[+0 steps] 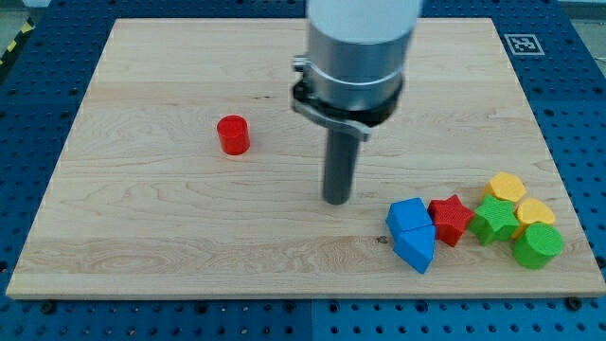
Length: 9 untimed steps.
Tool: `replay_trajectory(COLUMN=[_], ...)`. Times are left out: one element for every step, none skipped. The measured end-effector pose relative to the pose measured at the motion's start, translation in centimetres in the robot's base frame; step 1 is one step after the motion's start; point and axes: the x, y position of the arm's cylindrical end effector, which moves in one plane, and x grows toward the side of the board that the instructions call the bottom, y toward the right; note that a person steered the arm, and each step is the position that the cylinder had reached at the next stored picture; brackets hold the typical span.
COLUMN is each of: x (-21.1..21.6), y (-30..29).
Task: Slide the red circle towards the blue cube
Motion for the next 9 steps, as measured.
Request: replay_trajectory(x=[-1.2, -3.3, -7.1, -7.3, -8.0, -9.1, -9.3, -9.1, -9.0], y=[-6.1, -13.0, -13.9, -13.9, -13.5, -13.4, -13.3, -12.5, -8.0])
